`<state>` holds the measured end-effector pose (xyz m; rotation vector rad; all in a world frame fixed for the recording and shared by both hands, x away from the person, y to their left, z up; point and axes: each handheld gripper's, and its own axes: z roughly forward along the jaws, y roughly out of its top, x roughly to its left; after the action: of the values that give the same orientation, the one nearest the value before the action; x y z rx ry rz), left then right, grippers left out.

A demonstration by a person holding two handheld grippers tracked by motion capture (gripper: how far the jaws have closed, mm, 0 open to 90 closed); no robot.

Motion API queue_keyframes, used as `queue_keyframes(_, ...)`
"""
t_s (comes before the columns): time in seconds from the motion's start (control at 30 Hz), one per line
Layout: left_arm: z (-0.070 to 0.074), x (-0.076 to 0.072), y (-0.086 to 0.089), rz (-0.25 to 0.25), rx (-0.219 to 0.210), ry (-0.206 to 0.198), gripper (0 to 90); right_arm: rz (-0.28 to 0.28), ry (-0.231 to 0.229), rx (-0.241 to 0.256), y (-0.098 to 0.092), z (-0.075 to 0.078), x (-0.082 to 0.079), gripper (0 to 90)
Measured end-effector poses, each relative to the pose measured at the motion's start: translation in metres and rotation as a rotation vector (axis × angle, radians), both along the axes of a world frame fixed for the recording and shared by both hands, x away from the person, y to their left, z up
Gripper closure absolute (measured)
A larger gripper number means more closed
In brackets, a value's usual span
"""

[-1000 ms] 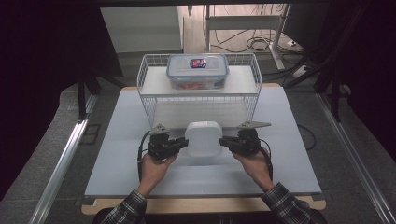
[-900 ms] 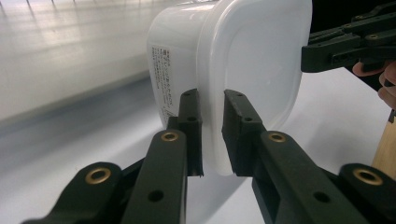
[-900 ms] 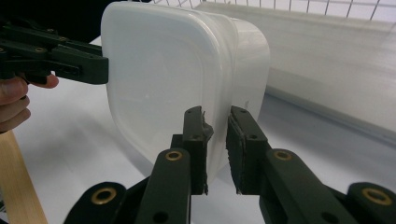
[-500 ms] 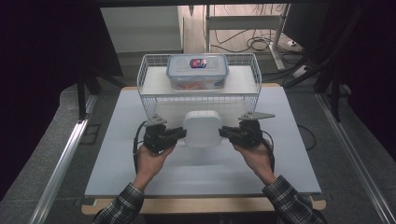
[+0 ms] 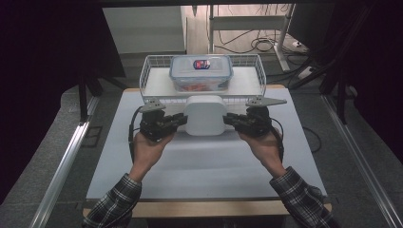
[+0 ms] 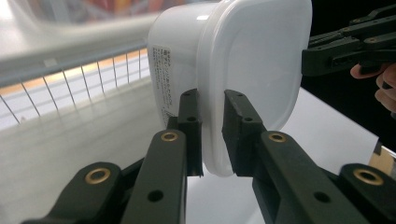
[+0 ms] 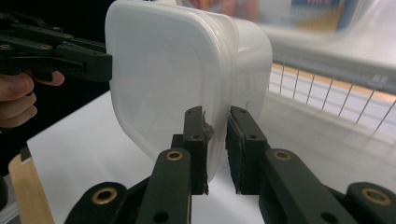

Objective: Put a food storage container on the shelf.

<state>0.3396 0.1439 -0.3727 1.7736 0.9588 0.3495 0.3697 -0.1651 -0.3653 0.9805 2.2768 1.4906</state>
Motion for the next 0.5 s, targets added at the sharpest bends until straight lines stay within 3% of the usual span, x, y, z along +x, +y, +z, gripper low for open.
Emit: queue_keyframes(0.5, 0.070, 0.012, 0.011, 0.024, -0.012, -0.073, 78.2, 0.001, -0.078, 0.022, 0.012, 0.071, 0.011, 78.4)
